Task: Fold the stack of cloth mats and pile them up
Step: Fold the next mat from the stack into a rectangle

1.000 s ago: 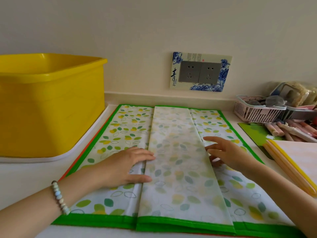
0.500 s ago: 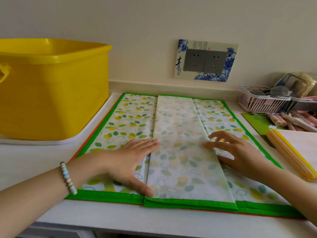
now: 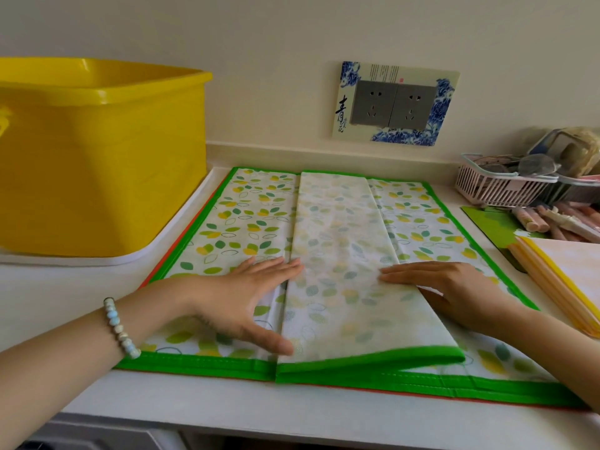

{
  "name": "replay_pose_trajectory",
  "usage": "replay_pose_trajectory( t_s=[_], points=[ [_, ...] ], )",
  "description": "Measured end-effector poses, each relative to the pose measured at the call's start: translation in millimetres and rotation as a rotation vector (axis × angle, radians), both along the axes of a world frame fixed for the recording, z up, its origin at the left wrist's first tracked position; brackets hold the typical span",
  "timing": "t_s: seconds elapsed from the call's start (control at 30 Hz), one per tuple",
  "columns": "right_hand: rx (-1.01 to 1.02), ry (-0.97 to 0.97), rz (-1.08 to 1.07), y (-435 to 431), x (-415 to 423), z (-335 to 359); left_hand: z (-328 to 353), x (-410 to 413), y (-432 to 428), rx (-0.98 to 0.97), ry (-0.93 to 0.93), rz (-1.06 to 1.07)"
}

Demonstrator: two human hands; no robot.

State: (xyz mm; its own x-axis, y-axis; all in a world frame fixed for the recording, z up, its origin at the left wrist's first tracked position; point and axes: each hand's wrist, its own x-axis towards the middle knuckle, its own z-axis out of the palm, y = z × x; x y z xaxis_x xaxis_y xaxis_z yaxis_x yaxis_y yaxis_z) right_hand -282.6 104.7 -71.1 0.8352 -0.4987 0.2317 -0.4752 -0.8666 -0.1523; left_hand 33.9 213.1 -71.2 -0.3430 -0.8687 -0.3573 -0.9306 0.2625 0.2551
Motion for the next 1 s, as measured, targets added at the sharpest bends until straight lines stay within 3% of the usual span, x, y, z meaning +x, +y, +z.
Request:
replay_pose_trajectory(
  t_s=[0.23,0.4,0.5,0.63,0.77,0.87,1.0],
  points=[
    [0.188,-0.24,-0.18,-26,4,-8,11,2,-13,0.064,0.59,0.34],
    [0.489,-0.376,-0.287,-48,18,-5,3,7,-29,-0.026,0.832,0.48],
    [0.607,-0.435,-0.361,-53,23,-3,-1,4,-34,-0.096,0.879,0.504],
    [0.691,-0.473,-0.549,-61,30,-5,-8,2,-39,-0.162,0.827,0.522],
    [0.731,-0.419,-0.631,-65,36,0,-11,-7,-43,-0.279,0.66,0.488],
    [0.716,-0.392,-0.664,-65,41,3,-11,-17,-37,-0.397,0.365,0.257],
    [0.647,-0.373,-0.678,-59,42,4,-17,-30,-31,-0.312,0.146,0.042]
  ],
)
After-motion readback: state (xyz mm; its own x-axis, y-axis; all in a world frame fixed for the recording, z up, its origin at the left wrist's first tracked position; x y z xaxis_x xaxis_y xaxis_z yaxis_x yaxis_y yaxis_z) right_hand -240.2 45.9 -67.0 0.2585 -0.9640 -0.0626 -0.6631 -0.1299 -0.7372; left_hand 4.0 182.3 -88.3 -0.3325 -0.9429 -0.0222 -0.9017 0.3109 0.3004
